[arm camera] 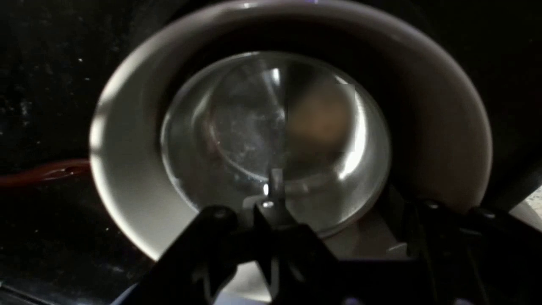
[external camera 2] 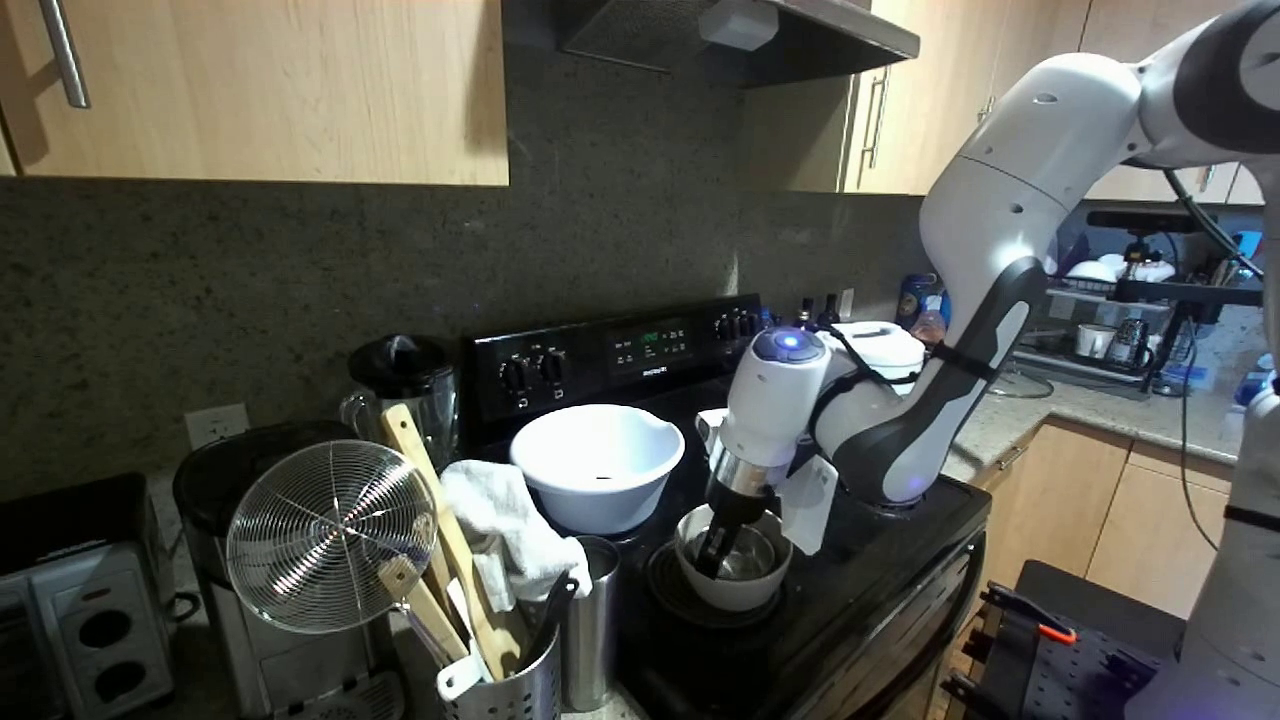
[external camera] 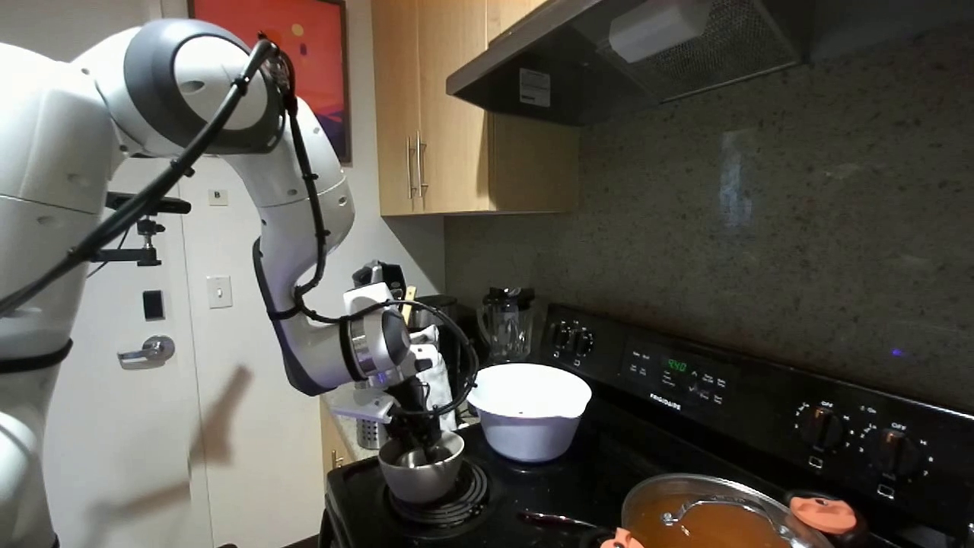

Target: Use the towel to wipe the grey bowl, place the towel on the left side of the countertop, place the silver bowl inside the grey bowl then put the grey bowl inside the white basin

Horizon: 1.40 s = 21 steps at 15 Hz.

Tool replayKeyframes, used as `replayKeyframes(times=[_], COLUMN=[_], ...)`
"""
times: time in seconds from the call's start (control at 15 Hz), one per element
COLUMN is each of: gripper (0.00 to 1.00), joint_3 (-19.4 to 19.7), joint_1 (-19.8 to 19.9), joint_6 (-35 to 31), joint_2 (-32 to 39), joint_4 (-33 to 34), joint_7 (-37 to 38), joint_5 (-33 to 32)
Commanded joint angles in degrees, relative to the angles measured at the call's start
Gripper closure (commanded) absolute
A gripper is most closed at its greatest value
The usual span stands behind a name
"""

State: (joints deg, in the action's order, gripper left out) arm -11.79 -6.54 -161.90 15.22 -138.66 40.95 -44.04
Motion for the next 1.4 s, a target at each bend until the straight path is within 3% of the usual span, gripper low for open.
replayKeyframes(times=[0.0,0.13,0.93,1.33], gripper=[0.09,0.0,0.0,0.0], joint_3=[1.09,1.15,-0.47,-4.6], joint_1=[-0.67,-0.53,-0.35,-0.98], joint_6=[0.08,0.32,1.85,6.9], joint_2=[0.23,-0.57,-5.53,-9.47], joint_4=[1.31,1.13,0.56,-0.58], joint_7=[2.39,1.9,0.5,-1.74], joint_5=[-0.95,-0.04,4.07,11.3])
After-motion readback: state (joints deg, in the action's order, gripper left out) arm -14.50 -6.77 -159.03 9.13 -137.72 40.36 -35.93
